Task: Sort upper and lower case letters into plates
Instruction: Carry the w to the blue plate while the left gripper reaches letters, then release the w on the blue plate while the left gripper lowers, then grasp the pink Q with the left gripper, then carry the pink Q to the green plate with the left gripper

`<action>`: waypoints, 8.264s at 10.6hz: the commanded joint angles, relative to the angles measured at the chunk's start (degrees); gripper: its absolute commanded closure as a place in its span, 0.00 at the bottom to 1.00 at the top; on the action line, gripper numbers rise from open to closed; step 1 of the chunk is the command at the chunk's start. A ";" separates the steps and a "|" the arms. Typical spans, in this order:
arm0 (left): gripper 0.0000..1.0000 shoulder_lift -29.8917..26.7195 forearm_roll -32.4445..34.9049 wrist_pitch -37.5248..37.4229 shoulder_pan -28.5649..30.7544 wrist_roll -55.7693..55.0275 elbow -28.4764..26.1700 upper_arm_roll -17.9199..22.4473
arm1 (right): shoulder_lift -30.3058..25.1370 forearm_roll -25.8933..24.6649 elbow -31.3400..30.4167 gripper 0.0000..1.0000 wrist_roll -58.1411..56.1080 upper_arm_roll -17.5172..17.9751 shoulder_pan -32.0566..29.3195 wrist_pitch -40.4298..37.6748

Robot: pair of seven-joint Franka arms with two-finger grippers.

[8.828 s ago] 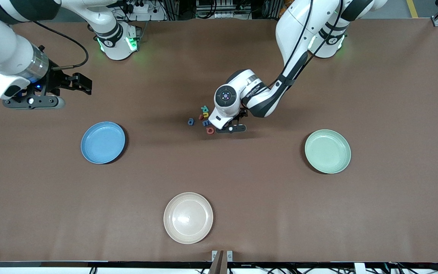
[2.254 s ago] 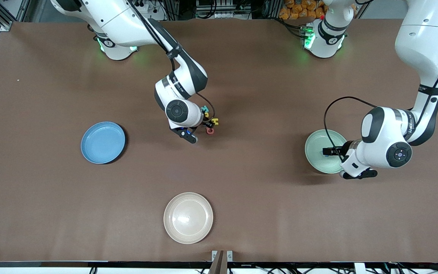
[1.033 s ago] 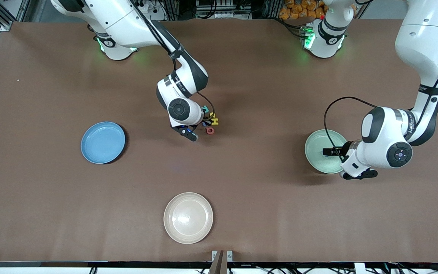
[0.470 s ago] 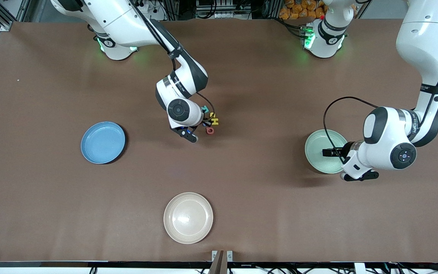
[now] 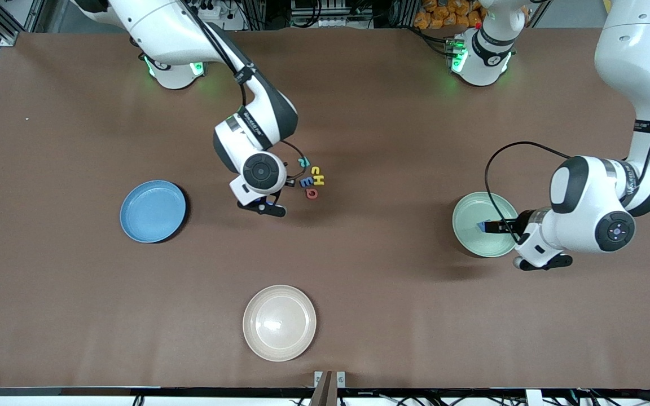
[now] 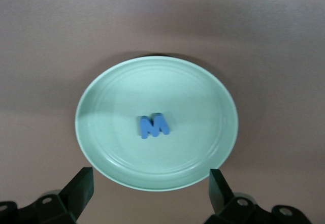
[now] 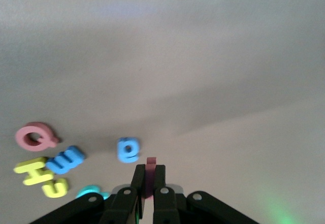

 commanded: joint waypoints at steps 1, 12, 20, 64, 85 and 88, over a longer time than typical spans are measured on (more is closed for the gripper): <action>0.00 -0.49 -0.79 -1.17 -0.70 -1.62 1.54 -0.02 | -2.21 -3.67 -0.80 1.00 -10.52 0.44 -4.25 -2.27; 0.00 2.49 -0.70 2.07 -23.64 -42.75 11.83 -5.21 | -1.61 -7.11 -2.38 1.00 -34.21 0.62 -30.96 -6.50; 0.00 12.25 5.10 19.31 -39.01 -41.98 11.83 -1.09 | 0.60 -2.27 -2.38 0.36 -41.59 0.62 -36.52 -5.53; 0.81 22.80 -1.41 20.72 -53.44 -43.65 18.52 6.92 | 0.07 9.06 -2.29 0.29 -22.26 0.97 -26.94 -5.27; 1.00 1.80 -8.17 -11.45 -15.51 -5.28 15.01 5.78 | -0.98 6.79 -3.34 0.24 4.02 1.24 -0.16 10.62; 1.00 1.44 -1.45 -11.36 -13.20 -2.53 11.85 5.95 | -2.47 0.46 -11.05 0.24 3.41 1.50 0.48 19.83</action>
